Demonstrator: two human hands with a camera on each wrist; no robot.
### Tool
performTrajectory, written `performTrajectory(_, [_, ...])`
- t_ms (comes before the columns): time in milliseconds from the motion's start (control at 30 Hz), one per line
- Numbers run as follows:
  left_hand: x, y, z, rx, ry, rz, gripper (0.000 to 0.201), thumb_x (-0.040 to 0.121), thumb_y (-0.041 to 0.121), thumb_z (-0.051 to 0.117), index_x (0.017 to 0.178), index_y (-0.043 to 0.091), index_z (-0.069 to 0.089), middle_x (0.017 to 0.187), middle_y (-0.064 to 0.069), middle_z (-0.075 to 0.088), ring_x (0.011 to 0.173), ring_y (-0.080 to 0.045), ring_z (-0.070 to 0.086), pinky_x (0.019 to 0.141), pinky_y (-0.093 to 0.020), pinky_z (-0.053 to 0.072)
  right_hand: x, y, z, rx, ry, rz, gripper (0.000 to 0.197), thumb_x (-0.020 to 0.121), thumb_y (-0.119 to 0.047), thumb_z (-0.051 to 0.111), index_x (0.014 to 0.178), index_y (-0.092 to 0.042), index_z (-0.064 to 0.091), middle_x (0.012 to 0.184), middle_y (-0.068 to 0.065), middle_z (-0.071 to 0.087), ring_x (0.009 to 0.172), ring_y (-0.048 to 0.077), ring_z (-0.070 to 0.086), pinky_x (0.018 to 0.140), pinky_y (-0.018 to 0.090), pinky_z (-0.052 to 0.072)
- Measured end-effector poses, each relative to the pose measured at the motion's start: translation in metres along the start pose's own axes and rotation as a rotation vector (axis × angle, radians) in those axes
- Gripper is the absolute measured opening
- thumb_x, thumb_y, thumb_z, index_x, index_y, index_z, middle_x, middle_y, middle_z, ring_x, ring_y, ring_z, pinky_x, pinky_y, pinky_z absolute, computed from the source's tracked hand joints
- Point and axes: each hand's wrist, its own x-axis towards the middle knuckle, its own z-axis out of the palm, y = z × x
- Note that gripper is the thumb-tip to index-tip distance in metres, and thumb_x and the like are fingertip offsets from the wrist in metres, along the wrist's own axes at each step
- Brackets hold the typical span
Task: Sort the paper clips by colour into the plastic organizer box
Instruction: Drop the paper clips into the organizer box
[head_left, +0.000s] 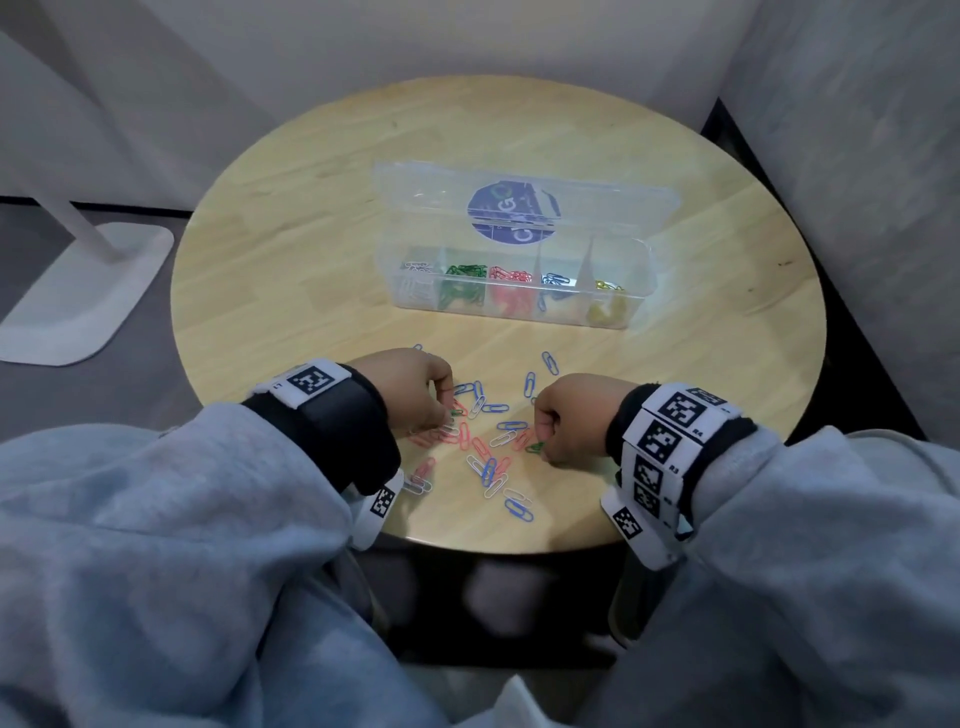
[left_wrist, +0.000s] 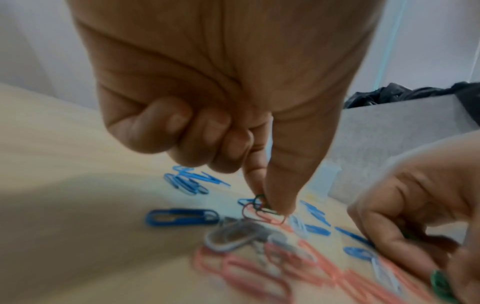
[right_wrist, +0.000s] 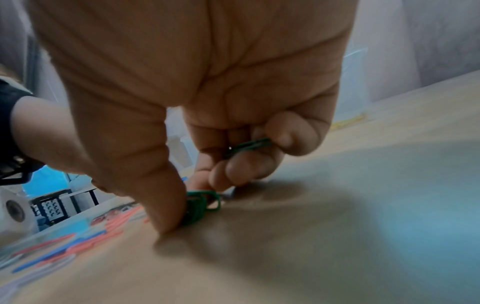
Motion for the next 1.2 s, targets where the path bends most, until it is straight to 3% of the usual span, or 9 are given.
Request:
performTrajectory(133, [0.002, -0.006, -0.009, -0.265, -0.031, 0.000, 0.018, 0.082, 0.014, 0.061, 0.067, 0.021, 0.052, 0.061, 0.004, 0.054, 0.059, -0.014, 0.048, 0.064, -0.024, 0.040, -0.003, 0.002, -0.002, 0.023, -0.001, 0.024, 0.009, 0.076, -0.013, 0.055, 0.075, -0.021, 0.060, 0.075, -0.001, 0.057, 0.070, 0.018, 0.053, 0.066, 0.025, 0.046])
performTrajectory(233, [0.000, -0.005, -0.021, -0.676, -0.030, -0.043, 0.027, 0.087, 0.000, 0.053, 0.065, 0.013, 0.045, 0.063, -0.003, 0.055, 0.052, -0.012, 0.050, 0.049, -0.018, 0.045, -0.003, 0.014, -0.015, 0.132, 0.031, 0.015, 0.006, 0.076, -0.015, 0.061, 0.071, -0.019, 0.059, 0.065, -0.003, 0.055, 0.059, 0.014, 0.050, 0.061, 0.023, 0.045])
performTrajectory(333, [-0.004, -0.007, -0.033, -1.067, 0.033, -0.057, 0.032, 0.088, -0.007, 0.044, 0.061, 0.011, 0.039, 0.049, -0.002, 0.059, 0.039, -0.007, 0.051, 0.041, -0.013, 0.043, -0.003, 0.031, -0.032, 0.539, 0.039, 0.007, 0.017, 0.079, -0.007, 0.067, 0.067, -0.015, 0.058, 0.060, -0.002, 0.057, 0.049, 0.006, 0.052, 0.052, 0.017, 0.045])
performTrajectory(433, [-0.008, -0.012, -0.044, -1.308, 0.103, -0.059, 0.032, 0.088, -0.004, 0.037, 0.059, 0.010, 0.040, 0.052, -0.004, 0.056, 0.038, -0.007, 0.049, 0.038, -0.012, 0.041, -0.004, 0.041, -0.042, 1.117, 0.109, 0.015, 0.024, 0.085, 0.010, 0.052, 0.073, -0.010, 0.054, 0.060, 0.006, 0.056, 0.048, 0.013, 0.053, 0.045, 0.016, 0.046])
performTrajectory(500, [-0.008, -0.014, -0.047, -1.331, 0.121, -0.072, 0.032, 0.088, -0.003, 0.037, 0.059, 0.011, 0.040, 0.053, -0.004, 0.055, 0.037, -0.007, 0.047, 0.039, -0.012, 0.039, -0.004, 0.044, -0.044, 1.334, 0.117, 0.021, 0.025, 0.088, 0.012, 0.044, 0.080, -0.009, 0.057, 0.058, 0.006, 0.053, 0.042, 0.011, 0.053, 0.044, 0.016, 0.047])
performTrajectory(700, [-0.007, -0.012, -0.041, -1.257, 0.035, -0.096, 0.030, 0.088, -0.008, 0.037, 0.065, 0.011, 0.045, 0.048, -0.004, 0.060, 0.036, -0.007, 0.053, 0.037, -0.012, 0.043, 0.000, 0.037, -0.037, 1.404, 0.034, 0.083, 0.032, 0.090, 0.008, 0.031, 0.074, -0.007, 0.054, 0.064, 0.009, 0.046, 0.039, 0.010, 0.057, 0.043, 0.015, 0.049])
performTrajectory(800, [-0.006, -0.014, -0.042, -1.290, 0.024, -0.097, 0.031, 0.089, -0.008, 0.034, 0.078, 0.012, 0.053, 0.057, -0.007, 0.062, 0.041, -0.008, 0.058, 0.041, -0.013, 0.049, 0.002, 0.035, -0.036, 1.491, 0.027, 0.093, 0.032, 0.089, 0.008, 0.027, 0.072, -0.006, 0.051, 0.066, 0.009, 0.046, 0.040, 0.011, 0.056, 0.043, 0.016, 0.048])
performTrajectory(1033, [-0.005, -0.008, -0.039, -1.273, -0.041, -0.089, 0.032, 0.091, -0.007, 0.031, 0.087, 0.010, 0.059, 0.079, -0.010, 0.062, 0.051, -0.009, 0.066, 0.051, -0.015, 0.054, 0.005, 0.024, -0.028, 1.432, -0.063, 0.111, 0.032, 0.086, 0.010, 0.026, 0.081, -0.003, 0.055, 0.074, 0.012, 0.051, 0.062, 0.021, 0.056, 0.047, 0.019, 0.052])
performTrajectory(1200, [-0.003, -0.014, -0.042, -1.195, 0.105, -0.161, 0.021, 0.092, 0.004, 0.042, 0.078, 0.012, 0.056, 0.070, -0.004, 0.054, 0.049, -0.008, 0.054, 0.047, -0.014, 0.045, 0.005, 0.022, -0.029, 1.393, -0.028, 0.127, 0.033, 0.086, 0.012, 0.027, 0.077, -0.006, 0.053, 0.071, 0.010, 0.050, 0.057, 0.017, 0.054, 0.044, 0.018, 0.049])
